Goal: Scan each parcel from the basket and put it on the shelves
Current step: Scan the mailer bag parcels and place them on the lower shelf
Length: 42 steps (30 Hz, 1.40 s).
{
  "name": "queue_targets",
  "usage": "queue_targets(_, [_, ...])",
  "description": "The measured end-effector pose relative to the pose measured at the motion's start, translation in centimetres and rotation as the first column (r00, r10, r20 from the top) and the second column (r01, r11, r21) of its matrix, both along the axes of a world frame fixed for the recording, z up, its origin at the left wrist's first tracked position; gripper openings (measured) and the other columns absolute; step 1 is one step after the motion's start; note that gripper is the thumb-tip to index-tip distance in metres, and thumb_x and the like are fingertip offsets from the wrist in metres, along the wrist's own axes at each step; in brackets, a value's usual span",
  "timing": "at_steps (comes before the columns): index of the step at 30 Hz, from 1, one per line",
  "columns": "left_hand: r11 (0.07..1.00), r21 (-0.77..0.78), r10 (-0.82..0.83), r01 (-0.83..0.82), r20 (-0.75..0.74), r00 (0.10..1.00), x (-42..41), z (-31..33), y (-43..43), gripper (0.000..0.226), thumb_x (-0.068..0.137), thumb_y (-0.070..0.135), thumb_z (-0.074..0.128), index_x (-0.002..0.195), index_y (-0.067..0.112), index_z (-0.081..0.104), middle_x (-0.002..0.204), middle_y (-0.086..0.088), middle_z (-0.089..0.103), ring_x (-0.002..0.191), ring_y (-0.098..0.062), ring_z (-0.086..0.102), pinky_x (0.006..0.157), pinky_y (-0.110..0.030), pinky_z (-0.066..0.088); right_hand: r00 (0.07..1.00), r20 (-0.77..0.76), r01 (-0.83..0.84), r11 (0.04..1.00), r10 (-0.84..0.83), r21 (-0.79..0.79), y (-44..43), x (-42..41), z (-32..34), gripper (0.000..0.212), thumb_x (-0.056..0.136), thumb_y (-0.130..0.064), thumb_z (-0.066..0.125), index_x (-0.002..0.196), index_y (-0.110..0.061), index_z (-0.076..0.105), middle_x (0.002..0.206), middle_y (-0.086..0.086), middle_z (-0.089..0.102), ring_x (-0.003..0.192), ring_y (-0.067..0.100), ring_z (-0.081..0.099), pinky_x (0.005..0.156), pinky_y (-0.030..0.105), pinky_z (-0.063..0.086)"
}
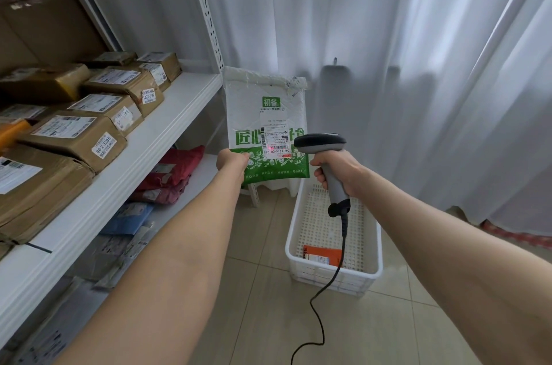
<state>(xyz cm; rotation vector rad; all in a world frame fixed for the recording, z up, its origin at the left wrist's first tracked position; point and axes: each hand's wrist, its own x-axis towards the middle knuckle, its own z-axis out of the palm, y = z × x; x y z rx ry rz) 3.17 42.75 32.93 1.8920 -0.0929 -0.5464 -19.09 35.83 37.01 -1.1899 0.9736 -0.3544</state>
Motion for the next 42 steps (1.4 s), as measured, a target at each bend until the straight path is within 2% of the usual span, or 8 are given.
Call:
queue_targets(10, [1.000, 0.006, 0.009, -0.009, 0.001, 1.000, 0.0, 0.1, 0.0, 0.020, 0.085, 0.002, 0.066, 0.106, 0.004, 0.066, 0.106, -0.013, 0.068, 0.081, -0.024, 0.065, 0.072, -0.032, 0.055, 1.000, 0.014, -0.008, 1.000, 0.008, 0.017, 0.0, 0.3, 0.5, 0.004, 0.085, -0.003, 0.057, 0.085, -0.005, 0.053, 0.057, 0.009, 0.049, 0.042, 0.015, 0.044, 0.042, 0.022, 0.038])
queue_targets(15, [1.000, 0.008, 0.008, -0.008, -0.011, 1.000, 0.1, 0.3, 0.0, 0.021, 0.085, 0.002, 0.066, 0.106, 0.004, 0.065, 0.108, -0.013, 0.068, 0.088, -0.027, 0.068, 0.077, -0.036, 0.058, 0.999, 0.050, 0.019, 0.998, -0.022, 0.066, 0.0, 0.6, 0.2, 0.012, 0.086, -0.004, 0.059, 0.098, 0.000, 0.058, 0.062, 0.013, 0.061, 0.041, 0.014, 0.049, 0.041, 0.021, 0.042])
queue_targets(21, [1.000, 0.013, 0.001, -0.001, -0.017, 1.000, 0.2, 0.4, 0.2, 0.024, 0.085, 0.002, 0.066, 0.109, 0.004, 0.065, 0.110, -0.013, 0.068, 0.091, -0.027, 0.067, 0.079, -0.037, 0.058, 0.998, 0.051, 0.031, 0.997, -0.034, 0.076, 0.0, 1.2, 0.1, 0.012, 0.087, -0.005, 0.059, 0.097, -0.001, 0.059, 0.059, 0.012, 0.064, 0.040, 0.013, 0.050, 0.040, 0.022, 0.043])
queue_targets(25, [1.000, 0.003, -0.016, 0.016, -0.032, 0.999, 0.4, 0.5, 0.6, 0.020, 0.085, 0.002, 0.068, 0.105, 0.005, 0.066, 0.107, -0.012, 0.069, 0.080, -0.024, 0.065, 0.068, -0.030, 0.054, 0.996, 0.076, 0.037, 0.994, -0.045, 0.100, 0.2, 1.6, -0.2, 0.009, 0.087, -0.006, 0.062, 0.096, -0.003, 0.059, 0.060, 0.010, 0.065, 0.042, 0.013, 0.051, 0.042, 0.022, 0.046])
queue_targets(29, [0.999, -0.017, -0.030, 0.028, -0.107, 0.994, 0.3, 0.1, 1.6, 0.018, 0.084, 0.003, 0.070, 0.099, 0.009, 0.063, 0.108, -0.013, 0.068, 0.090, -0.027, 0.067, 0.077, -0.036, 0.057, 0.989, 0.090, 0.107, 0.984, -0.120, 0.141, 0.4, 2.4, -1.0, 0.011, 0.085, -0.005, 0.066, 0.089, -0.002, 0.057, 0.063, 0.013, 0.058, 0.049, 0.020, 0.051, 0.050, 0.029, 0.045])
queue_targets(35, [0.999, -0.035, -0.003, -0.008, -0.291, 0.957, 0.6, -1.9, 4.1, 0.024, 0.089, 0.002, 0.064, 0.113, 0.001, 0.060, 0.113, -0.017, 0.067, 0.099, -0.031, 0.066, 0.086, -0.046, 0.055, 0.986, 0.018, 0.161, 0.974, -0.166, 0.161, 0.8, 4.4, -3.1, 0.020, 0.082, -0.010, 0.073, 0.093, -0.009, 0.057, 0.088, 0.011, 0.057, 0.073, 0.022, 0.058, 0.066, 0.037, 0.054])
queue_targets(39, [0.998, 0.038, -0.036, 0.049, -0.295, 0.955, 1.9, -3.1, 5.7, 0.019, 0.090, -0.002, 0.059, 0.109, 0.001, 0.059, 0.113, -0.018, 0.065, 0.099, -0.031, 0.066, 0.079, -0.037, 0.054, 0.982, -0.048, 0.185, 0.979, -0.182, 0.085, 1.2, 6.8, -4.8, 0.017, 0.080, -0.010, 0.074, 0.089, -0.011, 0.060, 0.097, 0.013, 0.060, 0.085, 0.028, 0.059, 0.078, 0.041, 0.052])
queue_targets(42, [0.943, 0.279, -0.164, 0.183, -0.091, 0.982, 3.7, -4.0, 7.2, 0.027, 0.091, -0.002, 0.052, 0.117, -0.001, 0.059, 0.119, -0.016, 0.063, 0.101, -0.030, 0.062, 0.083, -0.033, 0.050, 0.982, -0.069, 0.180, 0.982, -0.175, 0.066, 1.5, 8.4, -5.4, 0.015, 0.080, -0.008, 0.074, 0.083, -0.012, 0.060, 0.094, 0.012, 0.061, 0.081, 0.027, 0.060, 0.085, 0.043, 0.051])
